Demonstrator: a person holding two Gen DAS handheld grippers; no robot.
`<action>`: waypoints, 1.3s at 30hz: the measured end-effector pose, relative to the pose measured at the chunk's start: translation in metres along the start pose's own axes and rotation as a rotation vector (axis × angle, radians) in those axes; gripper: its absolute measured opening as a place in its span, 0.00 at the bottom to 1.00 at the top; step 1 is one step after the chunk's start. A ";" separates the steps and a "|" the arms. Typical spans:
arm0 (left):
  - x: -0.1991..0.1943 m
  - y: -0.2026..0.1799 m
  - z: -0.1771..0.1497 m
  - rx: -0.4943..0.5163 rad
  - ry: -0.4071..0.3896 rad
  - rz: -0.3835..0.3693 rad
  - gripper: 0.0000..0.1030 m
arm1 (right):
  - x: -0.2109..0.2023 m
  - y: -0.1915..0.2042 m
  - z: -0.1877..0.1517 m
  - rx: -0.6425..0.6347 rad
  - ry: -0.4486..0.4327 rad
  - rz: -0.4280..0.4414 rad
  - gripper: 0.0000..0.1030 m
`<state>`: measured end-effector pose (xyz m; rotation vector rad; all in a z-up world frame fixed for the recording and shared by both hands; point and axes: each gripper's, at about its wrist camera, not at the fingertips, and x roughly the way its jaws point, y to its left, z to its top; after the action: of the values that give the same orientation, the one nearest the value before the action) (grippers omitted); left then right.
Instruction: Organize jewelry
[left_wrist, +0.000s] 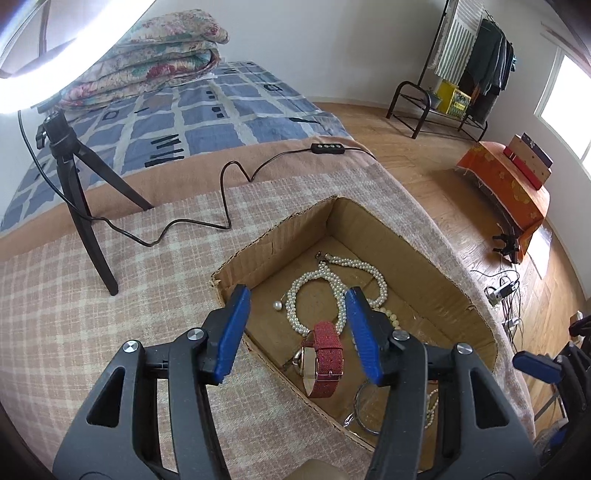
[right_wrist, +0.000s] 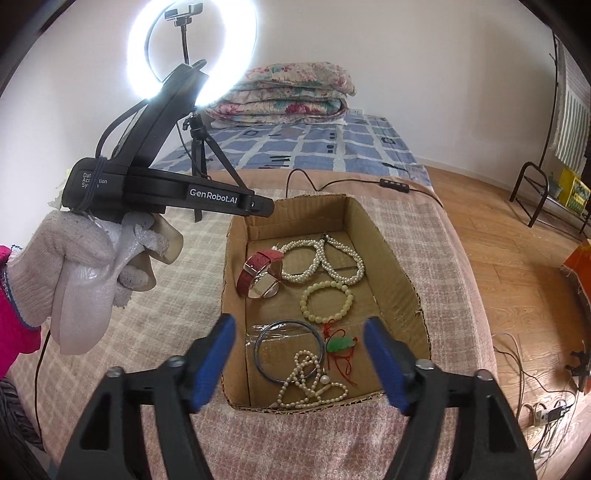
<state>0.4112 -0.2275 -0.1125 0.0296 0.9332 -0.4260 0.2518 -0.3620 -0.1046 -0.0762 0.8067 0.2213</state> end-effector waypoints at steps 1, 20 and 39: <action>-0.001 -0.001 0.000 0.001 0.001 0.003 0.67 | -0.001 0.000 0.000 -0.002 -0.004 -0.006 0.84; -0.038 -0.002 -0.001 0.005 -0.043 0.035 0.73 | -0.014 0.004 0.005 0.023 -0.042 -0.094 1.00; -0.112 0.010 -0.011 0.002 -0.110 0.057 0.74 | -0.056 0.022 0.011 0.050 -0.117 -0.131 1.00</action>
<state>0.3480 -0.1776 -0.0327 0.0344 0.8219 -0.3721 0.2172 -0.3477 -0.0566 -0.0682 0.6875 0.0808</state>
